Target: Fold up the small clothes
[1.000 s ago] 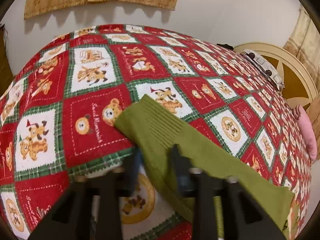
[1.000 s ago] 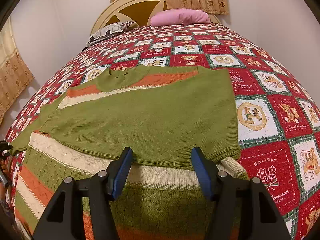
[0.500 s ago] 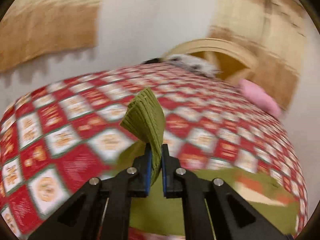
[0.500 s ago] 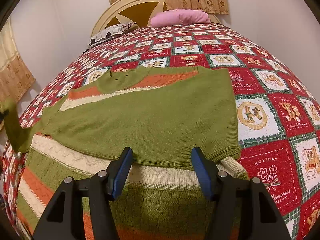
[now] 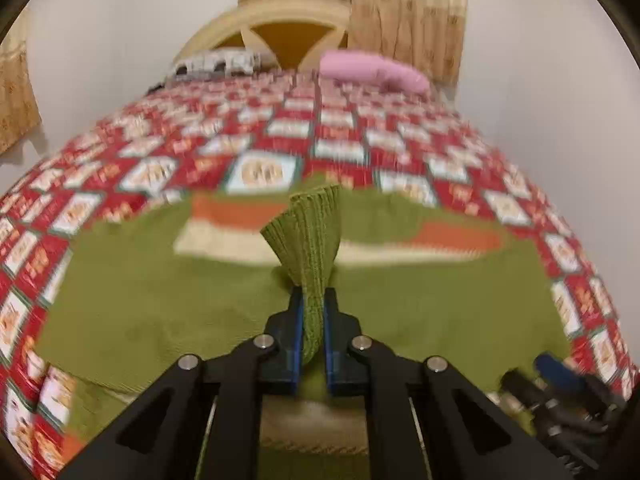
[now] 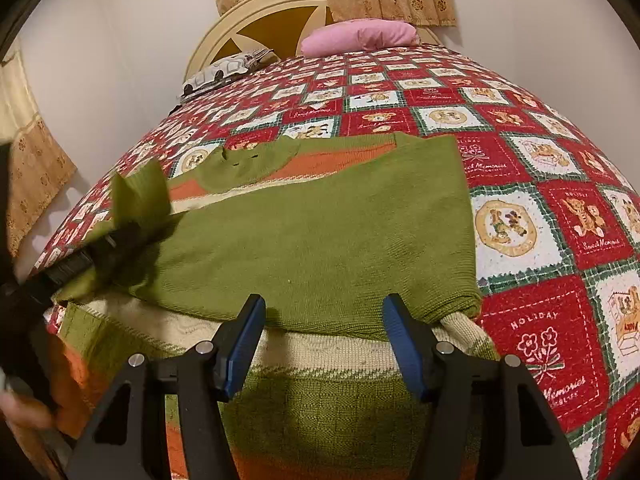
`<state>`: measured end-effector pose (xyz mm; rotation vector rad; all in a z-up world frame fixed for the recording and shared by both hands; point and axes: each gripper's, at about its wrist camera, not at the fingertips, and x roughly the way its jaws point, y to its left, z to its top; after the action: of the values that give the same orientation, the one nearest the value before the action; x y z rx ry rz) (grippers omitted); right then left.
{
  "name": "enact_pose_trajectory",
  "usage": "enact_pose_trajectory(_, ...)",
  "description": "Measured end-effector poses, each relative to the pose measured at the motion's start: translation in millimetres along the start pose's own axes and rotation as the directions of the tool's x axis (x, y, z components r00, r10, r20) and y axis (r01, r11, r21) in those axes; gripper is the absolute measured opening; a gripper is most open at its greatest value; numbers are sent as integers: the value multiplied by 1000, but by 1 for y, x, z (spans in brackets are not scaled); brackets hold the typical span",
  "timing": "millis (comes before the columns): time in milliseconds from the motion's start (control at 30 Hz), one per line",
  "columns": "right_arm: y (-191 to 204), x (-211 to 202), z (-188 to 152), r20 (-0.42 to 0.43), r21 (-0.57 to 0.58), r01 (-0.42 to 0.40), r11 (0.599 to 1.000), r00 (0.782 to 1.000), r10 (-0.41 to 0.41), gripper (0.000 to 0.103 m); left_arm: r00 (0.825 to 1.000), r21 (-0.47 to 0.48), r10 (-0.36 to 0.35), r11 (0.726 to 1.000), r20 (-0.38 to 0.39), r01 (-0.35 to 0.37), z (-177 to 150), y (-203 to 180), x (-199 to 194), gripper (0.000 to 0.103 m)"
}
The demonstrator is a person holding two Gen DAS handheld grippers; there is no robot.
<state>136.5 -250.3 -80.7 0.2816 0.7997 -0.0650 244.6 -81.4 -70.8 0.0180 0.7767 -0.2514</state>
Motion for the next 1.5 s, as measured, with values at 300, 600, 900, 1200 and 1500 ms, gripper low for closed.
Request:
enact_pose_trajectory(300, -1, -1, 0, -2, 0, 1, 1000, 1000, -1, 62, 997, -90, -43, 995, -56, 38, -15, 56, -38, 98)
enact_pose_trajectory(600, 38, -15, 36, 34, 117, -247, 962, 969, 244, 64, 988, -379, 154, 913, -28, -153, -57, 161, -51, 95)
enact_pose_trajectory(900, 124, 71, 40, -94, -155, -54, 986, 995, 40, 51, 990, -519, 127, 844, -55, -137, -67, 178, -41, 96)
enact_pose_trajectory(1200, 139, 12, 77, 69, -232, -52, 971, 995, 69, 11, 992, -564, 110, 816, -59, -124, -69, 192, -37, 100)
enact_pose_trajectory(1500, 108, -84, 121, 316, -231, 40, 972, 948, 36, 11, 989, -572, 118, 807, -88, -147, -69, 196, -33, 102)
